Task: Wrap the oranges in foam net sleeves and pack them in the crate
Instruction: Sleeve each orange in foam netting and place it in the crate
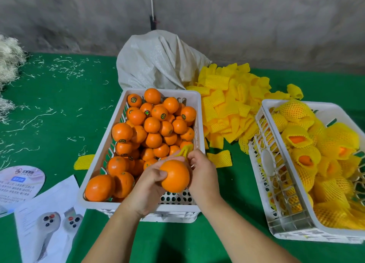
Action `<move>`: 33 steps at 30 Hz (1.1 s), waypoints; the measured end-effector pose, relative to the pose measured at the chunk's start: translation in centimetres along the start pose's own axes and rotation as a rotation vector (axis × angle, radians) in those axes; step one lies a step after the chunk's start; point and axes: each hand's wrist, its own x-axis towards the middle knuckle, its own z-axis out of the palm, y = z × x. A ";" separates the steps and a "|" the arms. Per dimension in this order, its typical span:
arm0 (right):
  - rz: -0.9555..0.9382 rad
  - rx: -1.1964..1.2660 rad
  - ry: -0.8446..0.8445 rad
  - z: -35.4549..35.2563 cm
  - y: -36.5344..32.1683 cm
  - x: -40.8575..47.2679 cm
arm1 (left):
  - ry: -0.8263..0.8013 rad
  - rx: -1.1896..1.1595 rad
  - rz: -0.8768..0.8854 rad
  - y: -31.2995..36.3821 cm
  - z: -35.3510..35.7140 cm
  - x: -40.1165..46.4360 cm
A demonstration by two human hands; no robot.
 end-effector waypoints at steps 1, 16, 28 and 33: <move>-0.001 -0.016 -0.012 0.0 0.0 -0.1 | 0.005 0.038 -0.011 0.0 -0.3 0.0; -0.250 -0.172 -0.037 0.1 0.1 -1.2 | 0.516 0.225 0.054 -0.6 1.2 1.2; -0.124 -0.003 -0.031 -0.1 0.5 -1.0 | 0.466 0.409 0.098 -1.3 1.3 1.3; -0.125 0.125 0.011 -0.2 0.7 -1.3 | 0.597 0.735 0.104 -1.9 1.4 1.7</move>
